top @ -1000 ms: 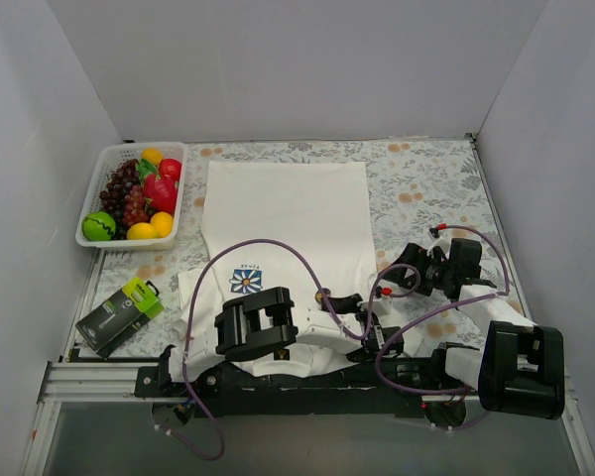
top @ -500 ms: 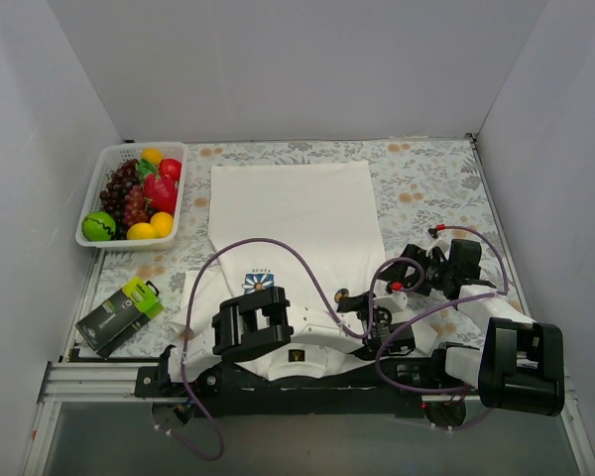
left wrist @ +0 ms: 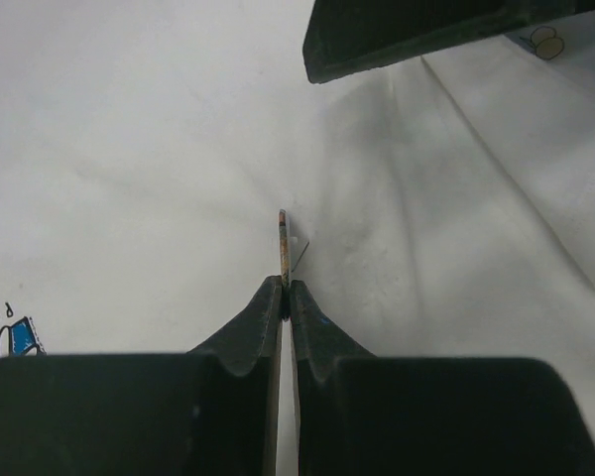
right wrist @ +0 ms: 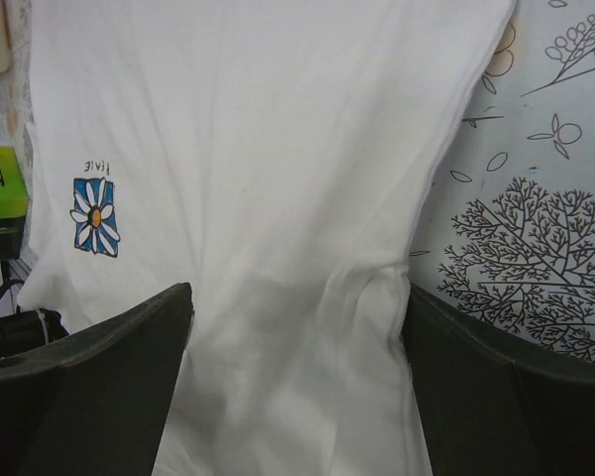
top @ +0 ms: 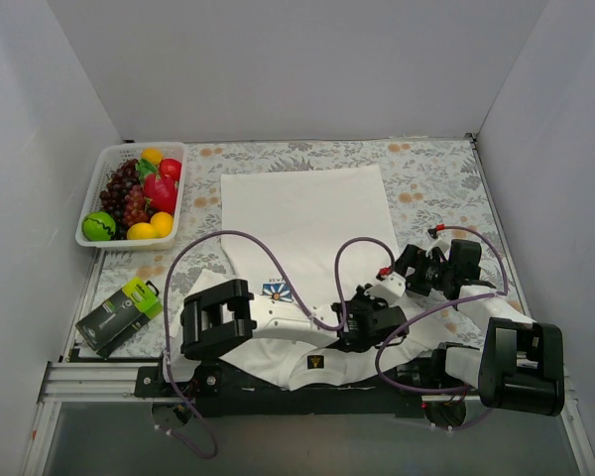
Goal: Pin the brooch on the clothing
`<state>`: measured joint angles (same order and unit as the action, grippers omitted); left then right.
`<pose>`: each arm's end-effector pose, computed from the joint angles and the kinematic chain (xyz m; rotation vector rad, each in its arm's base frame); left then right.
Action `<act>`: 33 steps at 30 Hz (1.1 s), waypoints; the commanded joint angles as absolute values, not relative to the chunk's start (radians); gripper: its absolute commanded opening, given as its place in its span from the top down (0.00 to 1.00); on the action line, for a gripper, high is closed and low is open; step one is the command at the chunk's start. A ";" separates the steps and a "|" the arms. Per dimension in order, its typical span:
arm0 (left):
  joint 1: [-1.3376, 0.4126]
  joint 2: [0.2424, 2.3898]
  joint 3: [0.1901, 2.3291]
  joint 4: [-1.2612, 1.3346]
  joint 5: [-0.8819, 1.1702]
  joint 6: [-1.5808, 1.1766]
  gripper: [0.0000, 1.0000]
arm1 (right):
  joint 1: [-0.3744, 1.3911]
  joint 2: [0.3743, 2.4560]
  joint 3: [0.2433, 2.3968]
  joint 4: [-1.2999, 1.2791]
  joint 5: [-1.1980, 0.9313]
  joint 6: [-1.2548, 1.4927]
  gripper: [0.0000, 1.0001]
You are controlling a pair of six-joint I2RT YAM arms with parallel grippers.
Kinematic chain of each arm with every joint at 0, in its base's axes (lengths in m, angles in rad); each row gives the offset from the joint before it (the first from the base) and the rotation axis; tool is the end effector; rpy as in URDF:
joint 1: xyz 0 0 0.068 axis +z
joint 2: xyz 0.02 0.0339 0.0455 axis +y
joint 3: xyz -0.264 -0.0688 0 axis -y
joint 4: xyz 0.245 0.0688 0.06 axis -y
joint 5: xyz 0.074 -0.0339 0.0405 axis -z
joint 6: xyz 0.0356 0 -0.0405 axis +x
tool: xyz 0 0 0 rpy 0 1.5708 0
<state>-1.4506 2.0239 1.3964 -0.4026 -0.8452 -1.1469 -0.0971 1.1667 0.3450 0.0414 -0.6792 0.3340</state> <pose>0.0767 -0.4132 0.1719 0.0611 2.1929 -0.3181 0.2005 0.0029 0.1461 0.1596 2.3016 0.9133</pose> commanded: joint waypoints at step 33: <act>-1.252 1.635 0.999 0.126 -0.402 -1.289 1.00 | -0.098 0.962 0.338 -0.049 -0.741 0.281 0.23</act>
<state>-1.2587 1.6768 0.9962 0.0616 -0.4427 -1.2690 -0.0971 0.9951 0.3435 -0.0406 -0.7021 0.2909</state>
